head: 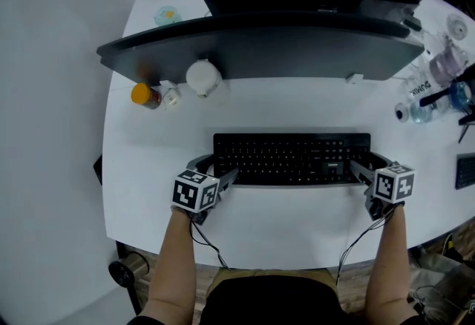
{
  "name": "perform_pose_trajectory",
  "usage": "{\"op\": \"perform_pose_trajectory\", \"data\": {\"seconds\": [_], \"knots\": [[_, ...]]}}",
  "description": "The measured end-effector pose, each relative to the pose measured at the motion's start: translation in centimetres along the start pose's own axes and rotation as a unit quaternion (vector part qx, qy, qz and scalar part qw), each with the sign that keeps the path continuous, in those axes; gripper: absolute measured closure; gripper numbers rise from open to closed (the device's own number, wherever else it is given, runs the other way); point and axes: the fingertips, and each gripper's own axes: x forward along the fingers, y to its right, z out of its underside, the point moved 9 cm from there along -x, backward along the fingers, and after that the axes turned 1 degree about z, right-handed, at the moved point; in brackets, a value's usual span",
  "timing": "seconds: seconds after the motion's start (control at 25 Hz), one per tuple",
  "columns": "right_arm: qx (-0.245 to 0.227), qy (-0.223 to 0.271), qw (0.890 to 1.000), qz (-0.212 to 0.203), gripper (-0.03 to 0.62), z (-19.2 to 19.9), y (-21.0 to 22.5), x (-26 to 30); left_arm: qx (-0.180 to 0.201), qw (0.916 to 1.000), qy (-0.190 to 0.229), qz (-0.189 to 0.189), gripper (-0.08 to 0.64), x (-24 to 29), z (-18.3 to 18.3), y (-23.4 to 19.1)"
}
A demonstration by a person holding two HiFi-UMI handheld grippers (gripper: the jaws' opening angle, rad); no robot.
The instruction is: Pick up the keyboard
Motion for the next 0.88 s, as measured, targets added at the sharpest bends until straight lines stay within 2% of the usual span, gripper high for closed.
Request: {"op": "perform_pose_trajectory", "data": {"seconds": [0.2,0.36,0.56,0.68,0.88], "knots": [[0.002,0.019,1.0,0.007,0.281,0.3,-0.2,0.0,0.005,0.9999,-0.007,-0.015,0.238,0.0,-0.3,0.2],[-0.008,0.036,0.999,0.019,0.281,-0.5,-0.6,-0.1,0.019,0.9988,0.005,-0.046,0.239,-0.5,-0.9,0.6],[-0.017,0.031,0.999,0.027,0.281,-1.0,-1.0,-0.4,0.012,0.9983,0.0,-0.057,0.242,-1.0,-0.9,0.9],[-0.015,0.033,0.999,0.028,0.281,-0.9,-1.2,-0.8,0.004,0.9976,0.013,-0.067,0.249,-1.6,-1.0,1.2],[-0.011,0.043,0.998,0.034,0.281,-0.6,-1.6,-1.5,0.016,0.9963,0.016,-0.083,0.253,-2.2,-1.3,1.8]]}}
